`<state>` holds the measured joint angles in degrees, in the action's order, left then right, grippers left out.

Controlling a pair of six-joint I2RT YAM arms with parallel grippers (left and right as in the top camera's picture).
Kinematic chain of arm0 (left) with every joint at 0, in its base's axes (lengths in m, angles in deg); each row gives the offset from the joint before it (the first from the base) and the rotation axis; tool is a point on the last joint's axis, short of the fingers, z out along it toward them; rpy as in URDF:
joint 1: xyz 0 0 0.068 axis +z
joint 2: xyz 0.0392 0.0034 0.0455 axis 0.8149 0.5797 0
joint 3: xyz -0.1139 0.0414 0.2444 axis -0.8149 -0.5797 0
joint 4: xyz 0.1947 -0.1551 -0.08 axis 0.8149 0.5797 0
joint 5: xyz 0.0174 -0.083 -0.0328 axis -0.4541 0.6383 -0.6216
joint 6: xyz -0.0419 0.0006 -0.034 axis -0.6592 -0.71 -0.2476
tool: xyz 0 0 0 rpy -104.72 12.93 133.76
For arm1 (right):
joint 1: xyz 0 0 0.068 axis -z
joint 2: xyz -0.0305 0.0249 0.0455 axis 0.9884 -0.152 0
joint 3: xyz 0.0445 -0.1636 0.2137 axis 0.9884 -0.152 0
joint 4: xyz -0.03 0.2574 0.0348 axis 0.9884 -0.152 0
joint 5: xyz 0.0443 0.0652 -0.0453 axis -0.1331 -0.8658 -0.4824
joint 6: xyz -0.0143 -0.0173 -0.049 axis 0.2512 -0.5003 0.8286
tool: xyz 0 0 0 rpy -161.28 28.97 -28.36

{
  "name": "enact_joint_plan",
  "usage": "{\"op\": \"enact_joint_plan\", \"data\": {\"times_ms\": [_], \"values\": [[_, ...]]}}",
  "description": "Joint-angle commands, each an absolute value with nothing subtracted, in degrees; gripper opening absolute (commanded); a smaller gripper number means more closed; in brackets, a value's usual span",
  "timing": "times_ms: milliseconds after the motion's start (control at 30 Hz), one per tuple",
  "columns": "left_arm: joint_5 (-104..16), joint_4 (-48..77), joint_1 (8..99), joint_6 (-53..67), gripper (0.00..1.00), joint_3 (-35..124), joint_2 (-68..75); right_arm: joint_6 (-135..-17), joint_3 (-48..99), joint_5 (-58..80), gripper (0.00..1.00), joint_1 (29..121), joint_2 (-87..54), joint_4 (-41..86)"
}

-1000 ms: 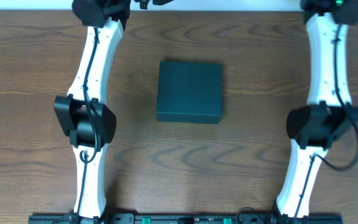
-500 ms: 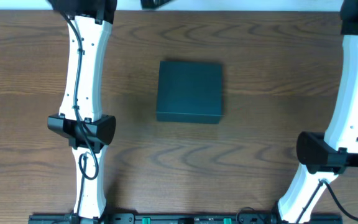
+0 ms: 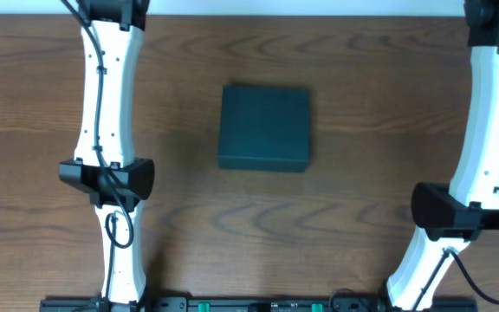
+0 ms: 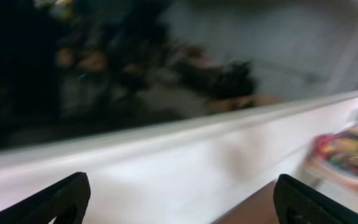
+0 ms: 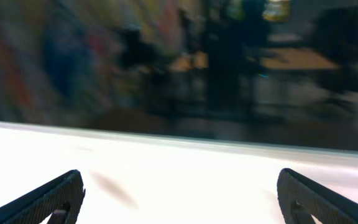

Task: Pack container

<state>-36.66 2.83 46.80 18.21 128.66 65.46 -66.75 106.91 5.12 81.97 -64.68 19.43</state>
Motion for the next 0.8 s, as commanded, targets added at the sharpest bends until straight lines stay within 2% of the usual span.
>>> {"op": "enact_joint_plan", "data": {"times_ms": [0, 133, 200, 333, 500, 767], "values": [[-43.5, 7.3, 49.2, 26.6, 0.95, 129.3, 58.4, -58.7, 107.4, 13.0, 0.99, 81.6, -59.3, 17.2], [-49.8, 20.0, 49.4, 32.9, 0.95, 129.3, 51.2, -57.2, 107.3, 14.5, 0.99, 81.7, -54.2, 9.8], [-48.5, 26.9, 49.1, 36.3, 0.95, 129.3, 47.2, -54.8, 107.3, 14.5, 0.96, 81.7, -51.4, 5.8], [-47.7, 35.0, 48.9, 40.0, 0.95, 129.3, 40.8, -52.8, 107.3, 14.5, 0.99, 81.7, -45.7, 0.3], [-48.0, 39.5, 48.9, 40.3, 0.95, 129.3, 35.6, -52.8, 107.3, 15.1, 0.99, 81.7, -40.8, -3.7], [-48.2, 46.1, 48.9, 40.3, 0.95, 129.2, 35.3, -52.8, 107.3, 15.1, 0.99, 81.7, -39.3, -9.7]]}}
